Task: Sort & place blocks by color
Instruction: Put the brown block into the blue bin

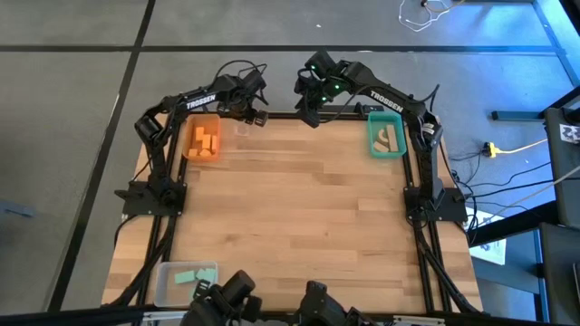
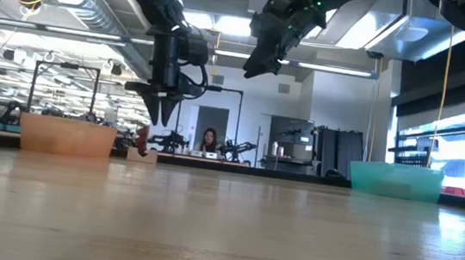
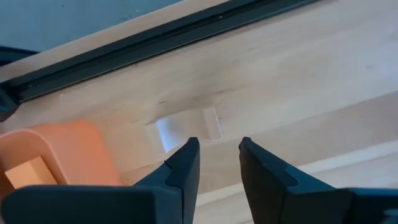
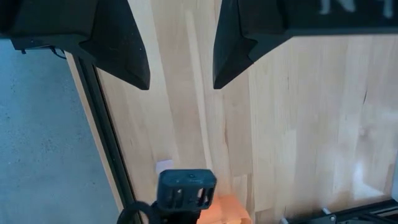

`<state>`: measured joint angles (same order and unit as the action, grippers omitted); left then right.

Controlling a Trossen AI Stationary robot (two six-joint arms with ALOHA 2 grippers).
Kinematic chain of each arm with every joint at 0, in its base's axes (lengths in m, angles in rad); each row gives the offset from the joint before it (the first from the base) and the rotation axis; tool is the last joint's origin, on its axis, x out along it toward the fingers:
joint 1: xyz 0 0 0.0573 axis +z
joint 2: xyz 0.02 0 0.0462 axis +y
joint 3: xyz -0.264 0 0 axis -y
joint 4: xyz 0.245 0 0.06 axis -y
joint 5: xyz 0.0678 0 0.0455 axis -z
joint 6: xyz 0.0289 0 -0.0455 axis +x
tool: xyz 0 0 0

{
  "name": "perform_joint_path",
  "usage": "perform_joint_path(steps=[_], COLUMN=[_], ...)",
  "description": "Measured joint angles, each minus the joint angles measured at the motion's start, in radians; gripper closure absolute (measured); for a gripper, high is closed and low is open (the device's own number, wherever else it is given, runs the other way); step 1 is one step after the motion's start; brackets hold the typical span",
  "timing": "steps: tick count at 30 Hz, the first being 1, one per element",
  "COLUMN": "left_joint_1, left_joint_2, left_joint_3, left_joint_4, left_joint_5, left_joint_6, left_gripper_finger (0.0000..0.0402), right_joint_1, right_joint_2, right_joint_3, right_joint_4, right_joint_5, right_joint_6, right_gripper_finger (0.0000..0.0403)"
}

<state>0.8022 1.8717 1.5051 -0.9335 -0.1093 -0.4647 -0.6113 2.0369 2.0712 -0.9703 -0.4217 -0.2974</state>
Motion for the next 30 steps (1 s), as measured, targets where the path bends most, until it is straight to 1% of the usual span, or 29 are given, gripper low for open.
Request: perform_joint_path(steps=[6, 10, 19, 25, 30], left_joint_1=[0.009, 0.008, 0.001, 0.001, 0.001], left_joint_2=[0.008, 0.049, 0.148, 0.172, 0.172], left_joint_3=[0.000, 0.000, -0.001, -0.001, -0.001], left_joint_4=[0.001, 0.001, 0.010, 0.028, 0.085], left_joint_5=[0.000, 0.004, -0.011, -0.003, -0.001], left_joint_6=[-0.081, -0.103, -0.110, -0.110, -0.110], left_gripper_finger=[0.0297, 0.0297, 0.0297, 0.0297, 0.0297], right_joint_1=[0.000, 0.000, 0.000, 0.000, 0.000], right_joint_2=[0.000, 0.000, 0.000, 0.000, 0.000], right_joint_3=[0.000, 0.000, 0.000, 0.000, 0.000], right_joint_4=[0.000, 0.000, 0.000, 0.000, 0.001], right_joint_5=[0.000, 0.000, 0.000, 0.001, 0.001], right_joint_6=[0.000, 0.000, 0.000, 0.000, 0.000], right_gripper_finger=[0.0227, 0.0228, 0.0228, 0.0227, 0.0227])
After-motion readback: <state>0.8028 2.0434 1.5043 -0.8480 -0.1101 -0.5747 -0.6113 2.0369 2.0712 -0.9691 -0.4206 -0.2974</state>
